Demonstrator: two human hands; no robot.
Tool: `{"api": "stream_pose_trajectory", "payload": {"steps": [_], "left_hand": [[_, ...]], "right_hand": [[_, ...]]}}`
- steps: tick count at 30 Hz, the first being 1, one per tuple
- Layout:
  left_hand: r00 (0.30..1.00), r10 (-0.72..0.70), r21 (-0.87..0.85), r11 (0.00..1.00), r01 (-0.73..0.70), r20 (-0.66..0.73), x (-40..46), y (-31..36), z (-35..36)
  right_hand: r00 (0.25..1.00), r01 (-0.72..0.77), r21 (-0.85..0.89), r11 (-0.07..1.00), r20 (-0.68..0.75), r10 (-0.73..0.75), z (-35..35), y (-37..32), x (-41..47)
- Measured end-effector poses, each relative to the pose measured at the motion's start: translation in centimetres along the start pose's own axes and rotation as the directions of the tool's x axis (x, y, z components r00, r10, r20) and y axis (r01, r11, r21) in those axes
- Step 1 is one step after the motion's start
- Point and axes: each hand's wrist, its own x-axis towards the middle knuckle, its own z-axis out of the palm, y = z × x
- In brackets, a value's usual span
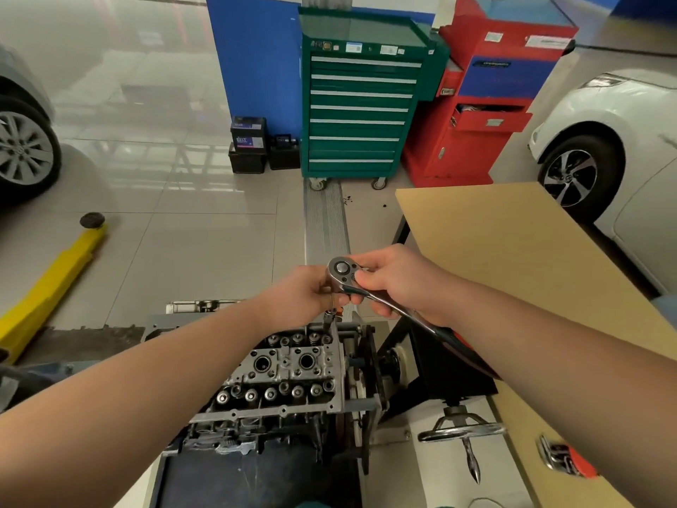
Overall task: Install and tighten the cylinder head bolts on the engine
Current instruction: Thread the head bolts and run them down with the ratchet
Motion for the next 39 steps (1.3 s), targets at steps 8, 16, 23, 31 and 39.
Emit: {"api": "stream_pose_trajectory", "payload": {"steps": [8, 16, 23, 31, 39], "left_hand": [[0.997, 0.053, -0.025, 0.998, -0.052, 0.055, 0.1, -0.7, 0.3], [0.994, 0.044, -0.030, 0.999, -0.041, 0.097, -0.1, -1.0, -0.2], [0.994, 0.074, -0.062, 0.996, -0.069, 0.079, -0.6, -1.1, -0.2], [0.976, 0.099, -0.011, 0.995, -0.099, 0.194, -0.5, -0.7, -1.1], [0.991, 0.091, -0.017, 0.996, -0.090, 0.100, 0.0, -1.3, -0.3]], "right_hand": [[0.998, -0.058, -0.010, 0.998, -0.037, 0.058, 0.5, 1.1, 0.5], [0.998, -0.056, -0.094, 0.994, -0.011, 0.055, 0.3, 0.5, 0.8], [0.998, -0.022, -0.173, 0.985, 0.051, 0.031, 0.0, 0.3, 1.4], [0.995, -0.040, -0.160, 0.986, 0.084, 0.054, 0.0, 0.2, 1.4], [0.967, -0.203, 0.269, 0.941, -0.093, 0.236, 3.0, 0.5, -0.3]]}}
